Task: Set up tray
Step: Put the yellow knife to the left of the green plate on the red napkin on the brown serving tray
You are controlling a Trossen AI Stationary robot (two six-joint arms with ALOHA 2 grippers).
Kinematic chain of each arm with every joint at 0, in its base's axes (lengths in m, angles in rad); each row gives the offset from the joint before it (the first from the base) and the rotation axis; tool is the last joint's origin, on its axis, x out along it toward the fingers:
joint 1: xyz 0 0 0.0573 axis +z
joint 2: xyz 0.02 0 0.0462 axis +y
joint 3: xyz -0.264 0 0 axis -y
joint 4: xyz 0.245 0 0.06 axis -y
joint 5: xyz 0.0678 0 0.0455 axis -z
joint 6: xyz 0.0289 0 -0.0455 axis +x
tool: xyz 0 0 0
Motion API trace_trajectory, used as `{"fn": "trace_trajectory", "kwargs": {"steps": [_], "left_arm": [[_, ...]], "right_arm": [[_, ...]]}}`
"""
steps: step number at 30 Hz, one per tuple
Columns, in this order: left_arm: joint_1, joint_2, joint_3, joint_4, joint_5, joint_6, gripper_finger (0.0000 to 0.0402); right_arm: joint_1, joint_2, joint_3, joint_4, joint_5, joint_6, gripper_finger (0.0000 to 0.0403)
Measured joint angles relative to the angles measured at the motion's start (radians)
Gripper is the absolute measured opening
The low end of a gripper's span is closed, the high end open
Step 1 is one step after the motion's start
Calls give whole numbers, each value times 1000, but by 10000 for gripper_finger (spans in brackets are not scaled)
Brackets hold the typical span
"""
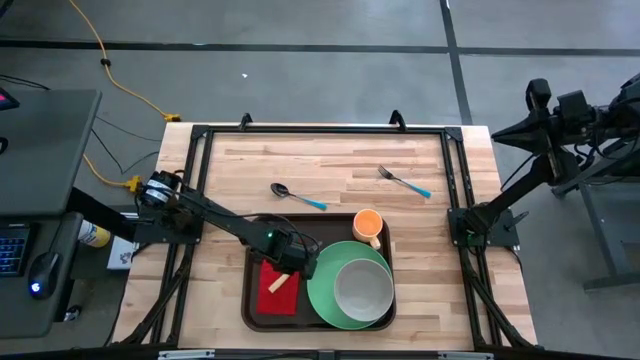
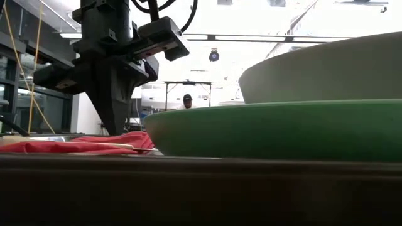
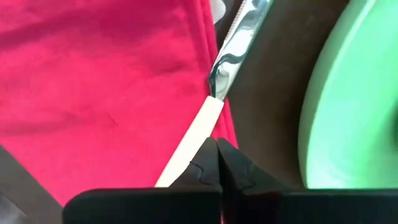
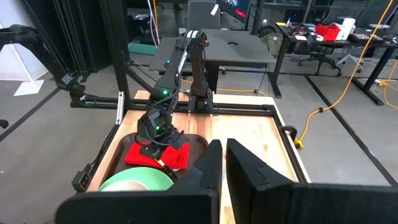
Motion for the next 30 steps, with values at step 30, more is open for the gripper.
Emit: {"fn": "trace_trajectory", "kwargs": {"steps": [30], "left_arm": [[0, 45, 1, -27, 15, 456, 144]], "right_arm": [[0, 0, 0, 0, -14, 8, 0]]}}
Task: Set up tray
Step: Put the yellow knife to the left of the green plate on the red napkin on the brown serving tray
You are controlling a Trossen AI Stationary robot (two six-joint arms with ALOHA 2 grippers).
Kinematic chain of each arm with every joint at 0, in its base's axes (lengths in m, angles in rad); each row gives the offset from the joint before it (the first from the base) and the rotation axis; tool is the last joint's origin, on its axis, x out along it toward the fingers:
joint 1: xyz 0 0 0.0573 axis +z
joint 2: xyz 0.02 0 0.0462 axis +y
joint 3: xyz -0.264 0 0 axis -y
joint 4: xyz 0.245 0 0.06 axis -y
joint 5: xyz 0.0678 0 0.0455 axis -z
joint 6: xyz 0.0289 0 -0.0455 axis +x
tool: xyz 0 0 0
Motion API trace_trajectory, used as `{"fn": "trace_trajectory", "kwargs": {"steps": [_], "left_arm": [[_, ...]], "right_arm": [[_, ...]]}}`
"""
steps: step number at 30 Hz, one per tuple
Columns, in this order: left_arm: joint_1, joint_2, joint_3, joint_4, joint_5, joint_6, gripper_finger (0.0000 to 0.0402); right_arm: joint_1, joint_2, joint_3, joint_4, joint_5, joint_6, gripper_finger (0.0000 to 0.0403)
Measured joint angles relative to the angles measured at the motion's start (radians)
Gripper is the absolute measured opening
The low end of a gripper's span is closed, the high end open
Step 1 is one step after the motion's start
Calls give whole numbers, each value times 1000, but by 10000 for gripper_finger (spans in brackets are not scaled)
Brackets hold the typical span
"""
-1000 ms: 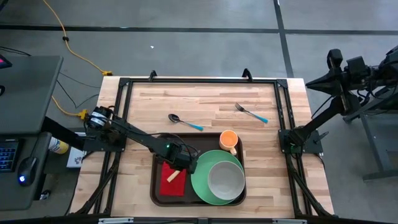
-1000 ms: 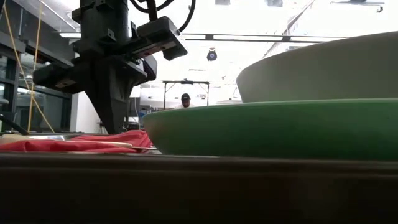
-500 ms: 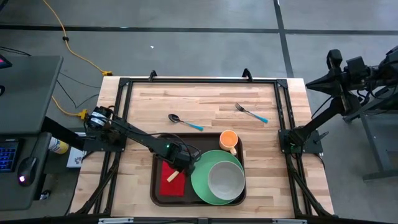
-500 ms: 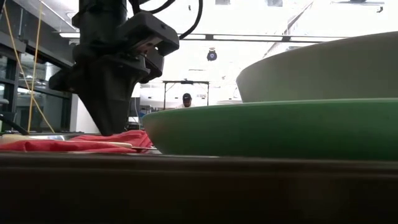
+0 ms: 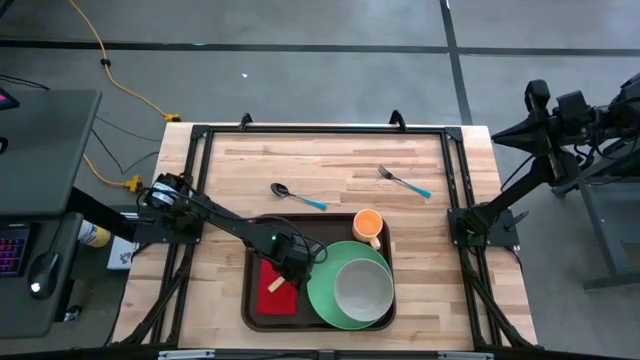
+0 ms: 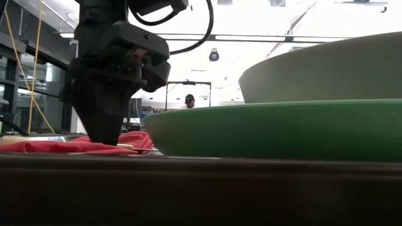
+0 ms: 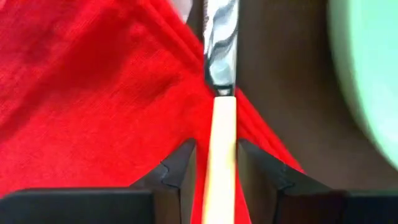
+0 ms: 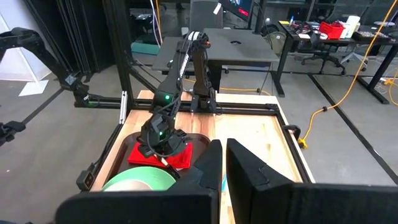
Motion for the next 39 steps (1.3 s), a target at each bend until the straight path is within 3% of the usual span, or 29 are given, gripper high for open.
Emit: {"fn": "trace_trajectory", "kwargs": {"steps": [9, 17, 26, 32, 35, 39], "left_arm": [[0, 18, 1, -6, 25, 7, 135], [0, 18, 1, 0, 56, 20, 46], [0, 21, 51, -20, 44, 42, 44], [0, 21, 162, -165, 7, 69, 44], [0, 21, 200, -240, 8, 5, 44], [-17, 21, 215, -276, -5, -237, 44]], "right_arm": [[0, 0, 0, 0, -18, 0, 0], [0, 0, 0, 0, -22, 0, 0], [0, 0, 0, 0, -21, -3, 0], [0, 0, 0, 0, -21, -4, 0], [0, 0, 0, 0, -20, -7, 0], [0, 0, 0, 0, -20, -7, 0]]}}
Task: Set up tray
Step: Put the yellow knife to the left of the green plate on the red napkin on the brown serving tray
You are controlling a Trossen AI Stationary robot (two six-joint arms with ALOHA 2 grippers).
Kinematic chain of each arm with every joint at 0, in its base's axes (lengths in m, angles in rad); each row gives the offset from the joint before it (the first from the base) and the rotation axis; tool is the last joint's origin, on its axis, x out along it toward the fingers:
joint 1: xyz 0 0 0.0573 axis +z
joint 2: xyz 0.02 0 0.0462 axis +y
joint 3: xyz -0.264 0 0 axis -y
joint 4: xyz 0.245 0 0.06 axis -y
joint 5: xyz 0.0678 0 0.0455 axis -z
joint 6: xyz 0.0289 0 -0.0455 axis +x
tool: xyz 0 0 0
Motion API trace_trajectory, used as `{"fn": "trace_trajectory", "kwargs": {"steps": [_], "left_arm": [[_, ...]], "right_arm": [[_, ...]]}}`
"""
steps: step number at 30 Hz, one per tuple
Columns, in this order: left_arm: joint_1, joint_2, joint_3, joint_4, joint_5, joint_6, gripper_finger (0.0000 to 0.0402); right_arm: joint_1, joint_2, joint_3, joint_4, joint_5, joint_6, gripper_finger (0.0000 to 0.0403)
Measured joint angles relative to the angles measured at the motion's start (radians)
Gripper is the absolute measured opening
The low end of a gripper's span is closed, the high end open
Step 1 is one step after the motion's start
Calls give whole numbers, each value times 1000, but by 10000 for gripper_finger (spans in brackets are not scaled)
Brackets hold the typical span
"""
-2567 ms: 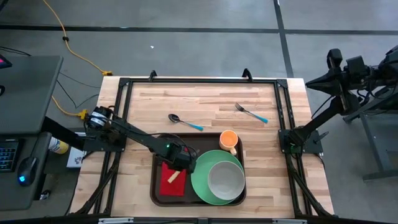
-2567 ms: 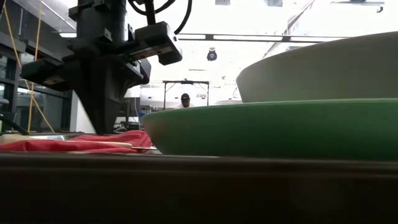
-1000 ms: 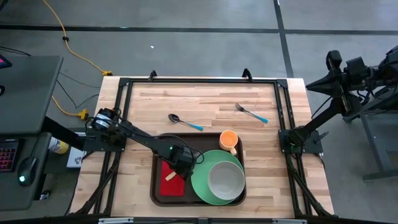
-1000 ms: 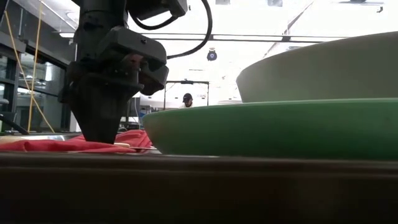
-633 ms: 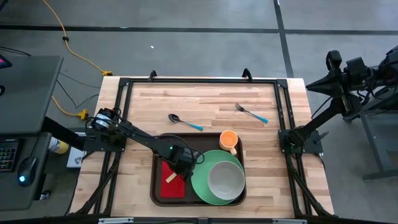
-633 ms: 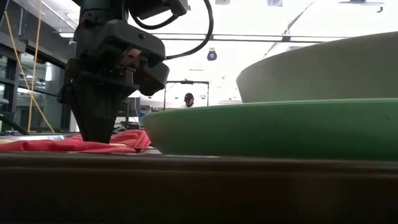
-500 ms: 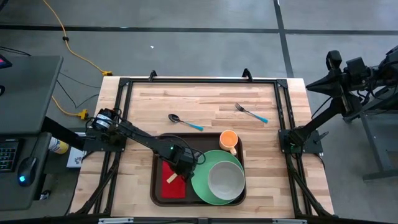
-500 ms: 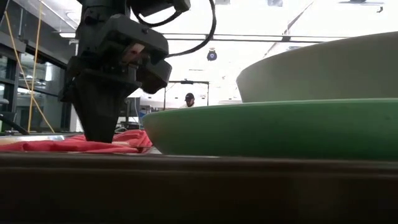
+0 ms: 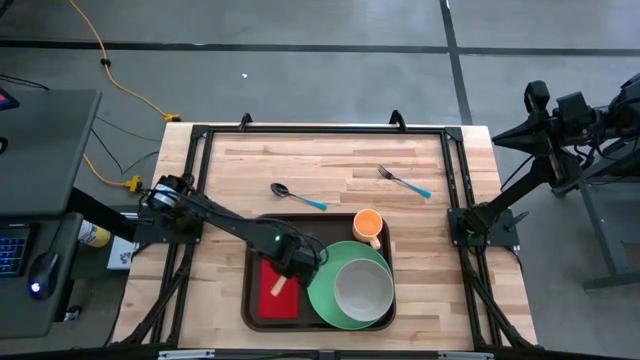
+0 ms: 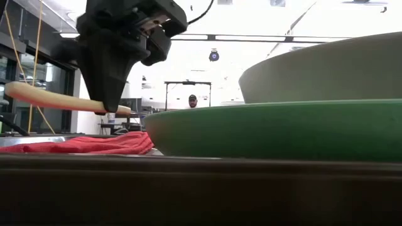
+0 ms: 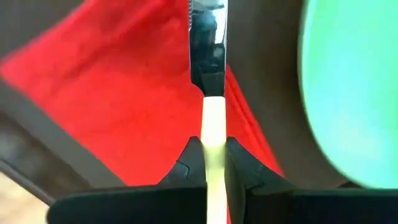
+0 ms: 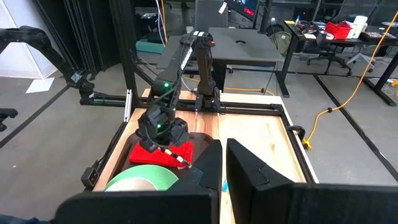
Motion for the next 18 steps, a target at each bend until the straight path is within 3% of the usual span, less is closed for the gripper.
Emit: {"fn": "trace_trajectory", "kwargs": {"steps": [4, 18], "left_arm": [[-44, 0, 0, 29, -71, -233, 44], [-50, 0, 0, -136, 8, -261, 44]], "right_arm": [[0, 0, 0, 0, -8, 0, 0], [0, 0, 0, 0, -17, 1, 0]]}}
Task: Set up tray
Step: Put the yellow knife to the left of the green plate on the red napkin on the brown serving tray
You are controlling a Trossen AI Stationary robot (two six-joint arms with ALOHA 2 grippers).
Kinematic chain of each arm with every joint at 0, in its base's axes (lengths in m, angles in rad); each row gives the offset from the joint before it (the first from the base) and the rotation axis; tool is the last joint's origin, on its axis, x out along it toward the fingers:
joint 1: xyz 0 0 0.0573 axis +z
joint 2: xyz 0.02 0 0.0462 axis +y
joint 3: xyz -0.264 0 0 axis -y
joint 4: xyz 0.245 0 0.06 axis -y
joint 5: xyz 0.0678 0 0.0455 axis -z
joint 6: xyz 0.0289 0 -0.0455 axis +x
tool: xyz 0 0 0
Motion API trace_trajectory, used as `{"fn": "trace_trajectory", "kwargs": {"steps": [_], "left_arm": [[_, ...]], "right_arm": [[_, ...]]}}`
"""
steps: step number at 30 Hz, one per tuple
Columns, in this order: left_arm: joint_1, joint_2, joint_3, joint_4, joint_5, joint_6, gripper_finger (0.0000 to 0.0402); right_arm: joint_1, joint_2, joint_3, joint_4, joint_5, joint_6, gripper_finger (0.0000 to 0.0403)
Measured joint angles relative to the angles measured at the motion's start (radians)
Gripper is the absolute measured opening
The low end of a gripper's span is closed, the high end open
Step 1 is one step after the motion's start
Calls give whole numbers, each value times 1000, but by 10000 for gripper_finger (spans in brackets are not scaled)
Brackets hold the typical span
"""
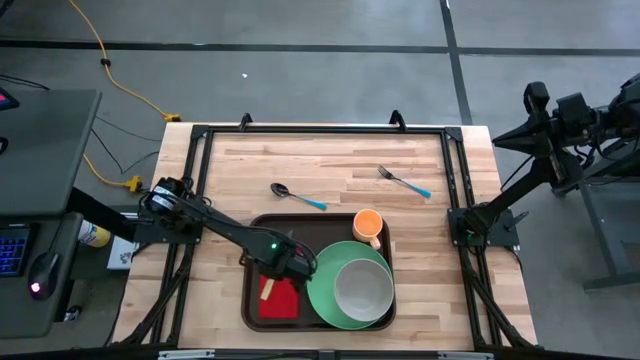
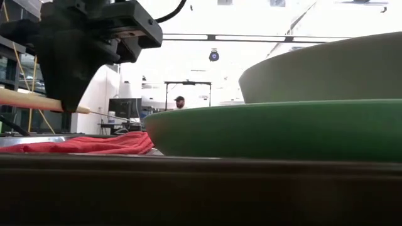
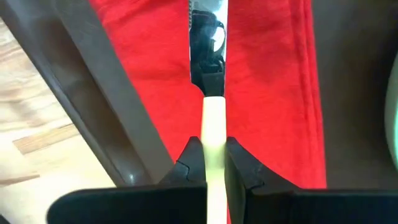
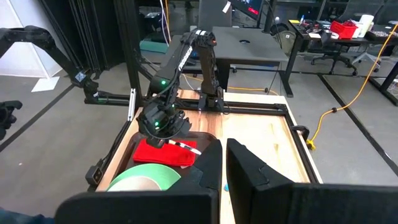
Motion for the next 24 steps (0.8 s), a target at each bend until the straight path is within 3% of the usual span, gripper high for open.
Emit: {"fn": "trace_trajectory", "kwargs": {"steps": [11, 24], "left_arm": [[-2, 74, -1, 67, 74, -13, 44], [1, 103, -1, 155, 78, -14, 44]], "right_arm": [[0, 0, 0, 0, 7, 0, 0], [0, -1, 0, 0, 16, -1, 0]]}}
